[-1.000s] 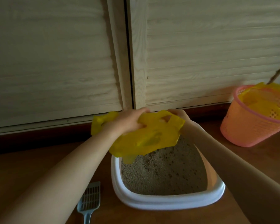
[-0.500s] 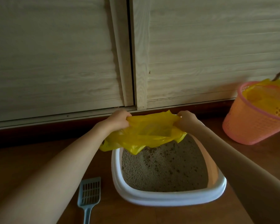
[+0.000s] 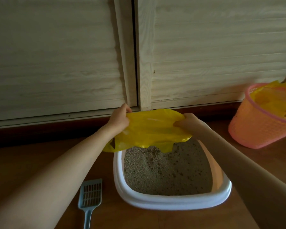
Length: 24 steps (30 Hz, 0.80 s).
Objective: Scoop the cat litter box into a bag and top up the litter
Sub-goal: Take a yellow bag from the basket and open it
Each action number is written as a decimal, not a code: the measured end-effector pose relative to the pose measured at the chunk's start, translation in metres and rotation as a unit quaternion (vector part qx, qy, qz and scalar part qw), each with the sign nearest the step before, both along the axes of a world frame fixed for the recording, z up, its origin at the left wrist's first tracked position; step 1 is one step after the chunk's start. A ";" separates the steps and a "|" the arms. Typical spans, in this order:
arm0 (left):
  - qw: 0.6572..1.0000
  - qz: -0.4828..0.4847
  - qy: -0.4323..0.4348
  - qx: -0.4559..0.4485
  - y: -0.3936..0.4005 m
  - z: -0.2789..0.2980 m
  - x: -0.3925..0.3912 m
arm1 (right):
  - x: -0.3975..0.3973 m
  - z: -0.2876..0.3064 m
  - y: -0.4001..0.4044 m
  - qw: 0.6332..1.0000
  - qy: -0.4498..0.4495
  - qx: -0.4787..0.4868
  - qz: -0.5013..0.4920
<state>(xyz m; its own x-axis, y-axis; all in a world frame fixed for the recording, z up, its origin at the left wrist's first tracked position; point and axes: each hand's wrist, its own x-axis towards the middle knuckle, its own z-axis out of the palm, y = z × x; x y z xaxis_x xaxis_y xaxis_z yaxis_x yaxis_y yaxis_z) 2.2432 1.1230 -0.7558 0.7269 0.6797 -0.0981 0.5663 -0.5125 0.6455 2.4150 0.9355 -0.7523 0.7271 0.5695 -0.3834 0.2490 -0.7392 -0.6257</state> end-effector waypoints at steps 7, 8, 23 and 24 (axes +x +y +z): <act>0.953 -0.264 0.124 0.083 -0.021 0.018 0.019 | -0.033 0.009 0.029 0.994 -0.019 0.008 0.111; 0.951 -0.276 0.114 0.078 -0.027 0.018 0.022 | -0.039 0.009 0.034 0.991 -0.023 0.012 0.128; 0.998 0.053 0.015 -0.022 0.078 0.016 -0.136 | -0.124 -0.015 0.102 0.938 0.227 0.263 0.000; 0.995 0.091 -0.001 -0.037 0.084 0.011 -0.155 | -0.137 -0.019 0.107 0.928 0.265 0.263 0.000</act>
